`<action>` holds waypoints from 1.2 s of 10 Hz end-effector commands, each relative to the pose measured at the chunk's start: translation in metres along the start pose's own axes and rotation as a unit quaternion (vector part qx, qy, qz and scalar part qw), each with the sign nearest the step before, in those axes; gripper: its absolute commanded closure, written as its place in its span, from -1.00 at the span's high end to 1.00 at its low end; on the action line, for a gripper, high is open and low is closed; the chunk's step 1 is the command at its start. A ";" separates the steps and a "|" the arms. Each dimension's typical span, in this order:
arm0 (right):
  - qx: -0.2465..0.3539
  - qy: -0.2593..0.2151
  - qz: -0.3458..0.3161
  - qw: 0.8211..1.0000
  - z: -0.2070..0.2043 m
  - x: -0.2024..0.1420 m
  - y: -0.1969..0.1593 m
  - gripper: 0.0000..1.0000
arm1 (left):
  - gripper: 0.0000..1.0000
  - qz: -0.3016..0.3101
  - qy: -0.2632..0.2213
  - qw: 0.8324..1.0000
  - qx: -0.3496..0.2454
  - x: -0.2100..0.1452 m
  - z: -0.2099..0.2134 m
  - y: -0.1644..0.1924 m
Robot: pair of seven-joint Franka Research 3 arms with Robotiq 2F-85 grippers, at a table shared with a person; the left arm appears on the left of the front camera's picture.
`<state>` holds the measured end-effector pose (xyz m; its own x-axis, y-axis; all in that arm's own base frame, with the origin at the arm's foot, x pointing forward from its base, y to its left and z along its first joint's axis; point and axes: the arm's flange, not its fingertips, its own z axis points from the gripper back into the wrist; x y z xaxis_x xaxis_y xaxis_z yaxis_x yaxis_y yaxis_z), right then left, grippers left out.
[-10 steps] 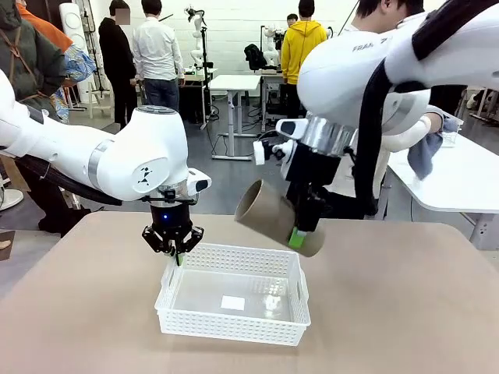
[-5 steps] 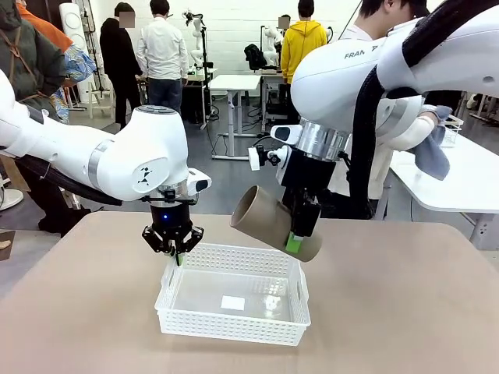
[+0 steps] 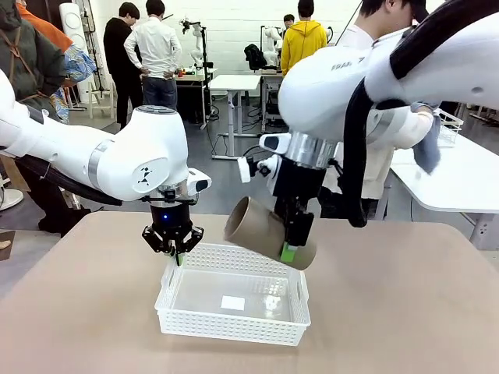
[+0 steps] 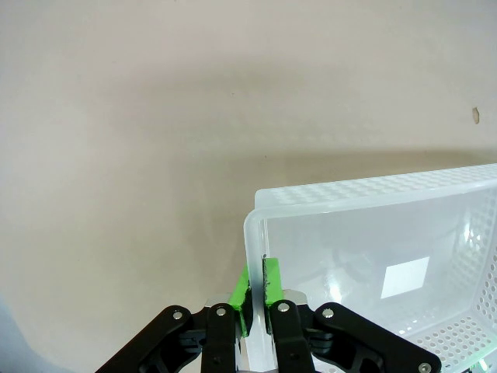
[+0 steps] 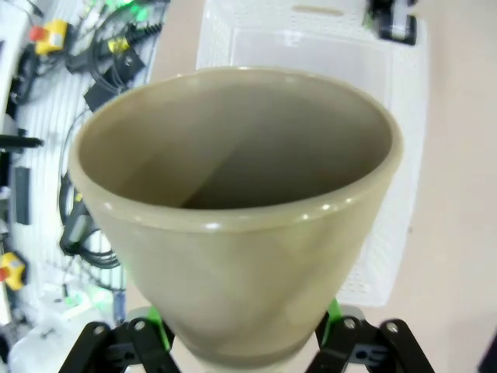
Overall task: Clean and organize the cups into the basket.
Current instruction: Pick up the Organizing basket and move it to the center of the table, then pick up the Reusable plastic cup from the right side of the table and place it inside the Organizing basket.
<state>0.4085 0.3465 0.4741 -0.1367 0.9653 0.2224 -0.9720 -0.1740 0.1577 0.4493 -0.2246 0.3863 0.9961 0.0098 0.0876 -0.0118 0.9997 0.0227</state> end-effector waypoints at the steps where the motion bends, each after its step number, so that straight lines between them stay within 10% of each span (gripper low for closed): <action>1: -0.007 0.030 -0.010 0.999 -0.016 0.020 -0.002 0.61 | -1.00 0.000 -0.001 1.000 0.000 0.001 0.001 -0.001; 12: 0.012 0.103 -0.084 0.991 -0.124 0.034 -0.019 0.61 | -1.00 0.000 -0.001 1.000 0.000 0.001 0.001 -0.001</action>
<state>0.3984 0.4055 0.3621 -0.0392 0.9991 0.0144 -0.9737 -0.0415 0.2242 0.4493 -0.2246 0.3862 0.9961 0.0098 0.0875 -0.0118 0.9997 0.0227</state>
